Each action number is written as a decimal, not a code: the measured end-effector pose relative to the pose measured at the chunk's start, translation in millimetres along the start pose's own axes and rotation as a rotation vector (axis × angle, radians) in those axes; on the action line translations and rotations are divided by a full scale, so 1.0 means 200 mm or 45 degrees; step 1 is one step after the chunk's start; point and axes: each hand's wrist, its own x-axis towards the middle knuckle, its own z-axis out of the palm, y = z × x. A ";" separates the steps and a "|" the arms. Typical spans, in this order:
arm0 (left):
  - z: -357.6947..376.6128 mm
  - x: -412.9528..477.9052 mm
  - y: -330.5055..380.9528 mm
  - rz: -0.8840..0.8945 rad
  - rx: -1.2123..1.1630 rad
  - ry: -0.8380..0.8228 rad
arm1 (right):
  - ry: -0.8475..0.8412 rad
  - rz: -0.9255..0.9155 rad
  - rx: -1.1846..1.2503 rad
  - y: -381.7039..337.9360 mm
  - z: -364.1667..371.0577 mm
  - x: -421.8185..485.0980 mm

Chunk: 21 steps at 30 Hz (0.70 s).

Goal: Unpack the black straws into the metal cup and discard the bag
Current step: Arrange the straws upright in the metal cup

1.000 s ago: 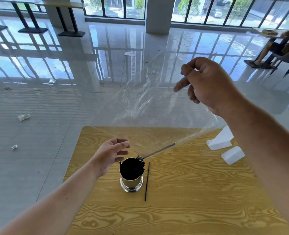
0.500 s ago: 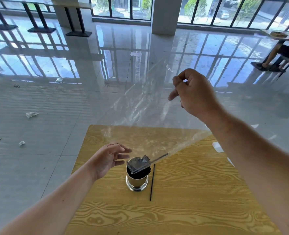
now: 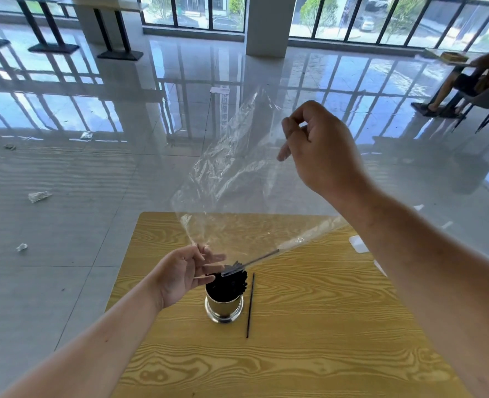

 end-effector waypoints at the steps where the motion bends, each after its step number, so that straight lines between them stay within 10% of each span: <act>1: 0.00 0.01 -0.01 -0.004 0.027 -0.006 | -0.003 -0.005 0.002 0.00 0.00 0.00; 13: 0.08 0.07 -0.04 -0.146 0.023 0.015 | 0.019 -0.081 0.002 0.02 -0.04 0.03; 21: 0.14 0.10 -0.02 0.095 0.689 0.083 | -0.010 -0.107 0.031 -0.01 -0.05 0.04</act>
